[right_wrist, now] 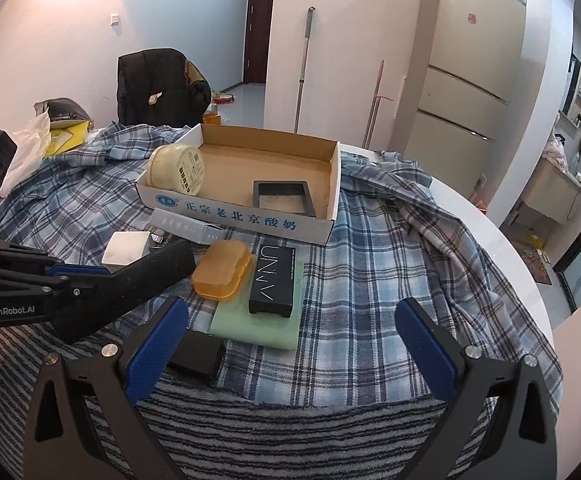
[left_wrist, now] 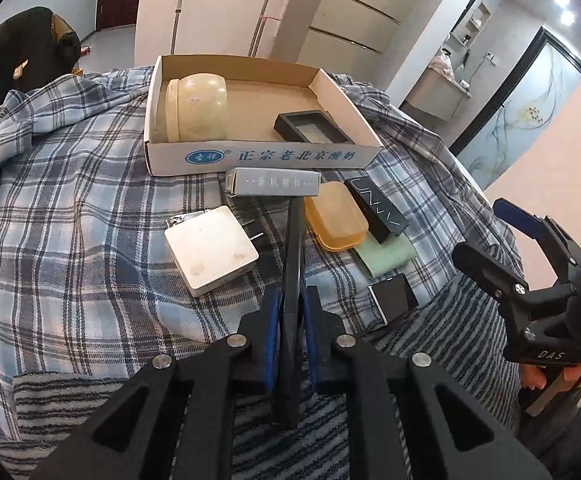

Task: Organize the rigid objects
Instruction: 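Lift the black remote with the left gripper toward the box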

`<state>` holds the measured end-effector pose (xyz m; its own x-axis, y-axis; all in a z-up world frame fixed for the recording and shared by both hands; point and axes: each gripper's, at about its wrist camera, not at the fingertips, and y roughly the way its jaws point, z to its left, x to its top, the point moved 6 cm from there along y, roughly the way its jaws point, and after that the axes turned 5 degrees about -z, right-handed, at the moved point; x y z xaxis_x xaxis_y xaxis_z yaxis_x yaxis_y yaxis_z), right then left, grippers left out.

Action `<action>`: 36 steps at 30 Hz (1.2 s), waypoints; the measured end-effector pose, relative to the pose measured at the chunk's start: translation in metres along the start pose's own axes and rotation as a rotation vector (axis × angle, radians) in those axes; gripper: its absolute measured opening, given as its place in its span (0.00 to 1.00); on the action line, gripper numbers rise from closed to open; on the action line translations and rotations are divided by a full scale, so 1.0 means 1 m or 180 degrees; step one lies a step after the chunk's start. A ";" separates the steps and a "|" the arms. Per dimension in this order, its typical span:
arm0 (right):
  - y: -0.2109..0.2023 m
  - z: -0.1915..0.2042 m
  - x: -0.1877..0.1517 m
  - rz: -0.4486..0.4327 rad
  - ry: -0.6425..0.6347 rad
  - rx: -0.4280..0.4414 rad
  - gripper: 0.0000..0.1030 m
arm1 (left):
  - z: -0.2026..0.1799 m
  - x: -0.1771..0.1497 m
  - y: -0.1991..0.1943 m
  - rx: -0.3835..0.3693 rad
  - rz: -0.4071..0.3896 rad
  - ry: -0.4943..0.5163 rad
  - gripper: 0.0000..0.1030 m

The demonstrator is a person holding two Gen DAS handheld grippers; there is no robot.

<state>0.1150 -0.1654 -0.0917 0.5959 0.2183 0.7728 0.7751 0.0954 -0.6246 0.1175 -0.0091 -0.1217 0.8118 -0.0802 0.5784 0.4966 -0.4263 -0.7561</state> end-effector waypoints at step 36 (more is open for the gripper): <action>-0.002 0.008 0.003 0.0071 0.0493 0.0119 1.00 | -0.015 0.013 -0.024 0.0386 -0.0781 0.0280 0.14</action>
<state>0.1142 -0.1571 -0.0888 0.6403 0.0685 0.7651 0.7547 0.1290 -0.6432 0.1111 -0.0130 -0.0915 0.6357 -0.0681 0.7690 0.7124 -0.3320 -0.6183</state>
